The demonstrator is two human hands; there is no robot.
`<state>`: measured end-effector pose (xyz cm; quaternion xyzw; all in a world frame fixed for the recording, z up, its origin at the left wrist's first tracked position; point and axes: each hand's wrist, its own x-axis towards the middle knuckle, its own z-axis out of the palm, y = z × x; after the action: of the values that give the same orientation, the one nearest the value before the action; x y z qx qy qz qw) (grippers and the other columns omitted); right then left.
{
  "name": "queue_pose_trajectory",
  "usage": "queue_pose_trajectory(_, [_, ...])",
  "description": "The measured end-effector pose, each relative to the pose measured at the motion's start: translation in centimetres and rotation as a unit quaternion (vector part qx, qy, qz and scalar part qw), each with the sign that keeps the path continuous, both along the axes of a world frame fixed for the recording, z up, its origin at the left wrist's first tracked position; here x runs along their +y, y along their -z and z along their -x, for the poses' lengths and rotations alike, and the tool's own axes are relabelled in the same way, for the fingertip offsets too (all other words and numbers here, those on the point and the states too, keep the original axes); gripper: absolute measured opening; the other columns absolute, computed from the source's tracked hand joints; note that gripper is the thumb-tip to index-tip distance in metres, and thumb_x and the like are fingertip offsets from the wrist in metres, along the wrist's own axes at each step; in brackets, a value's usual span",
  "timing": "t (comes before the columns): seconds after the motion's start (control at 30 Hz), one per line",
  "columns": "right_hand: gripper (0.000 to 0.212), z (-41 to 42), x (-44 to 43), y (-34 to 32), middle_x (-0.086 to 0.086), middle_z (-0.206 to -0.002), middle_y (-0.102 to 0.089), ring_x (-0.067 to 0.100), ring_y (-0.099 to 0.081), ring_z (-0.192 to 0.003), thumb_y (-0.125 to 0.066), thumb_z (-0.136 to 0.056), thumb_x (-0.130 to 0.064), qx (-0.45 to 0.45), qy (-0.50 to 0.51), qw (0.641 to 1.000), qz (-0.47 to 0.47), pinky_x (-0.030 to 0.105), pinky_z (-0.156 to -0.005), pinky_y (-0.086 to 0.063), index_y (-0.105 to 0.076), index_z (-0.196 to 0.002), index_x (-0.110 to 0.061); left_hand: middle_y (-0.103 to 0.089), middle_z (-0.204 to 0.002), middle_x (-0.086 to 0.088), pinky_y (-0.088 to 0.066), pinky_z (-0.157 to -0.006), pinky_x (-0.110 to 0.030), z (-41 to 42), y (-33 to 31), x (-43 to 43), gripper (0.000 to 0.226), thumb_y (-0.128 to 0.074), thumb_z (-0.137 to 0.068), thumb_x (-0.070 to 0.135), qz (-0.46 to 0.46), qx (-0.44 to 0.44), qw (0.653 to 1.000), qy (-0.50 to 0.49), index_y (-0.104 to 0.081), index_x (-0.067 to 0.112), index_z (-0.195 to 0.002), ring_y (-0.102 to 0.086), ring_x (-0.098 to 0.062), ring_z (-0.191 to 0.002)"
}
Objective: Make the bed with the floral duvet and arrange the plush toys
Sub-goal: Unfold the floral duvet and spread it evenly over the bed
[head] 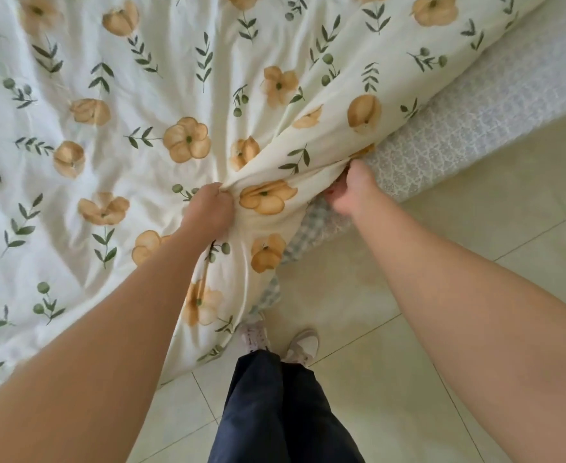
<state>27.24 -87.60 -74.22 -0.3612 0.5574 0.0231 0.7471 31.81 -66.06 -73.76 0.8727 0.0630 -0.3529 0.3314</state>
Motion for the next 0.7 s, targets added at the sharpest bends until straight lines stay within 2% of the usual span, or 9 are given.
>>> queue_pose_trajectory(0.07, [0.043,-1.1,-1.4,-0.1,0.009,-0.113,-0.07,0.029,-0.064,-0.106,-0.034,-0.099,-0.044,-0.029,-0.012,0.999,-0.01,0.045,-0.094,-0.052,-0.065,-0.113,-0.018,-0.061,-0.087,-0.016,-0.047,-0.086,-0.047,-0.3,0.3,0.1,0.024,-0.032,-0.087,0.012,-0.003,0.014,1.0,-0.003,-0.049,0.019,-0.072,-0.057,-0.043,-0.103])
queue_pose_trajectory(0.13, [0.047,-1.7,-2.7,0.0,0.009,-0.117,-0.07,0.033,-0.064,-0.111,-0.037,-0.095,-0.049,-0.061,-0.001,0.998,-0.021,0.055,-0.097,-0.049,-0.065,-0.122,-0.022,-0.058,-0.08,-0.007,-0.045,-0.093,-0.049,-0.4,0.8,0.2,0.025,-0.033,-0.086,0.013,-0.011,0.025,1.0,0.014,-0.052,0.02,-0.073,-0.058,-0.043,-0.103])
queue_pose_trajectory(0.23, [0.048,-1.8,-4.5,0.5,0.013,-0.121,-0.068,0.037,-0.062,-0.113,-0.041,-0.094,-0.051,-0.14,0.081,0.986,-0.048,0.062,-0.095,-0.046,-0.064,-0.125,-0.023,-0.065,-0.096,-0.006,-0.039,-0.101,-0.05,0.0,1.4,-0.1,0.031,-0.032,-0.087,0.014,-0.033,0.018,0.998,0.045,-0.062,0.019,-0.098,-0.056,-0.035,-0.102])
queue_pose_trajectory(0.3, [0.051,-1.5,-5.3,0.6,0.014,-0.123,-0.067,0.039,-0.061,-0.115,-0.044,-0.092,-0.057,-0.175,0.115,0.976,-0.067,0.063,-0.097,-0.045,-0.065,-0.125,-0.024,-0.065,-0.099,-0.006,-0.04,-0.097,-0.045,0.4,1.8,-0.4,0.032,-0.032,-0.087,0.015,-0.04,-0.012,0.998,0.05,-0.06,0.019,-0.103,-0.057,-0.031,-0.099])
queue_pose_trajectory(0.37, [0.055,-1.0,-5.9,0.7,0.014,-0.127,-0.064,0.04,-0.059,-0.118,-0.047,-0.089,-0.062,-0.209,0.104,0.969,-0.079,0.066,-0.099,-0.041,-0.063,-0.127,-0.026,-0.062,-0.089,-0.002,-0.042,-0.082,-0.038,1.1,1.8,-0.5,0.026,-0.032,-0.089,0.014,-0.038,-0.033,0.997,0.055,-0.056,0.018,-0.098,-0.056,-0.028,-0.088])
queue_pose_trajectory(0.43, [0.055,-0.2,-6.7,0.5,0.012,-0.13,-0.062,0.039,-0.057,-0.121,-0.048,-0.089,-0.062,-0.226,0.074,0.967,-0.091,0.066,-0.101,-0.039,-0.06,-0.13,-0.028,-0.06,-0.085,-0.003,-0.045,-0.071,-0.039,1.9,1.7,-0.6,0.023,-0.033,-0.091,0.015,-0.043,-0.056,0.995,0.067,-0.054,0.018,-0.098,-0.056,-0.028,-0.083])
queue_pose_trajectory(0.6, [0.054,3.2,-9.3,0.1,0.009,-0.131,-0.062,0.038,-0.057,-0.121,-0.058,-0.086,-0.058,-0.2,0.009,0.973,-0.115,0.065,-0.102,-0.038,-0.061,-0.13,-0.027,-0.059,-0.086,-0.002,-0.042,-0.06,-0.035,4.7,1.1,-1.8,0.018,-0.037,-0.091,0.019,-0.078,-0.115,0.99,0.036,-0.053,0.019,-0.1,-0.056,-0.026,-0.08])
queue_pose_trajectory(0.67, [0.059,4.8,-11.1,-0.3,0.009,-0.133,-0.061,0.036,-0.058,-0.122,-0.067,-0.082,-0.051,-0.184,0.004,0.979,-0.086,0.062,-0.104,-0.038,-0.059,-0.133,-0.023,-0.059,-0.099,-0.001,-0.042,-0.065,-0.035,6.9,1.0,-2.5,0.021,-0.041,-0.089,0.017,-0.048,-0.162,0.986,-0.007,-0.054,0.019,-0.106,-0.055,-0.024,-0.088])
queue_pose_trajectory(0.7, [0.061,5.3,-11.8,-0.6,0.008,-0.133,-0.061,0.034,-0.058,-0.121,-0.071,-0.081,-0.045,-0.183,0.008,0.98,-0.076,0.059,-0.106,-0.039,-0.057,-0.135,-0.021,-0.057,-0.107,-0.001,-0.043,-0.075,-0.037,8.0,1.1,-2.7,0.026,-0.044,-0.088,0.015,-0.03,-0.193,0.981,-0.017,-0.054,0.018,-0.112,-0.052,-0.023,-0.097])
